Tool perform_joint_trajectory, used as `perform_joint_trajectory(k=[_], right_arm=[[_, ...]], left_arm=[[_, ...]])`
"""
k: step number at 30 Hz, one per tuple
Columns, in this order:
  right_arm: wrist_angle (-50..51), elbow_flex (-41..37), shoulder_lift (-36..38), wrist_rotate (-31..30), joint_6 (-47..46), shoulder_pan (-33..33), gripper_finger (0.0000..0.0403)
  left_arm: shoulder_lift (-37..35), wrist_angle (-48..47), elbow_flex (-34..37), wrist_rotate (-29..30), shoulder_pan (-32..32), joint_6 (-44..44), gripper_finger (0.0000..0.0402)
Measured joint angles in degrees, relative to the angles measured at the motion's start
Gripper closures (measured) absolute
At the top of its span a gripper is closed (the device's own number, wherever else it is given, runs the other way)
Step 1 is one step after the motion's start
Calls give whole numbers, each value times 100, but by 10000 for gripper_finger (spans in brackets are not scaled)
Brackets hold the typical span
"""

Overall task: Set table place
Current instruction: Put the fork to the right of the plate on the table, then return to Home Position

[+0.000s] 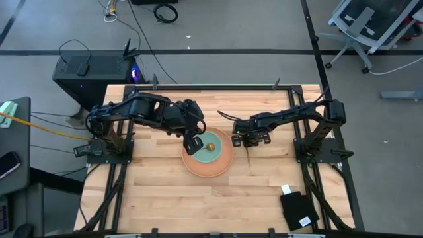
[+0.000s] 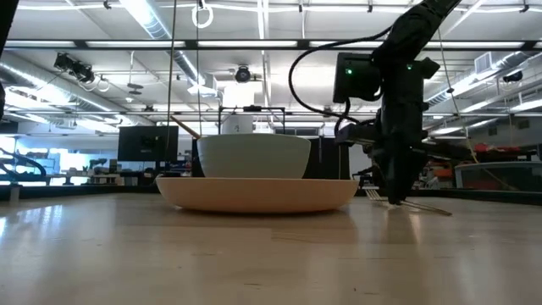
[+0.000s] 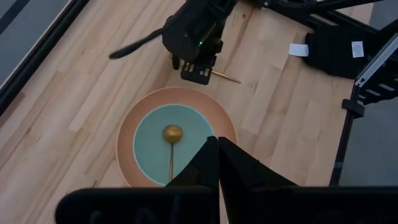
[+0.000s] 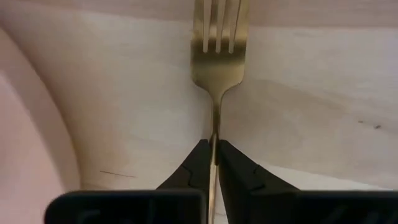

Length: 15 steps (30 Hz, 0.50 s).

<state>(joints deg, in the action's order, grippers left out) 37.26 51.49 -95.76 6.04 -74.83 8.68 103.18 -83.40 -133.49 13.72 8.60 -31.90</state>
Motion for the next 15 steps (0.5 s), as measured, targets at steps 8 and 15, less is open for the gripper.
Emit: perform_joint_trajectory(k=[8,15], right_arm=[[20,4,-13,119,-33,22,329],[65,4,28,248,137,36,312]], left_arm=[[0,0,0,0,0,-4,381],[0,0,0,0,0,0,387]])
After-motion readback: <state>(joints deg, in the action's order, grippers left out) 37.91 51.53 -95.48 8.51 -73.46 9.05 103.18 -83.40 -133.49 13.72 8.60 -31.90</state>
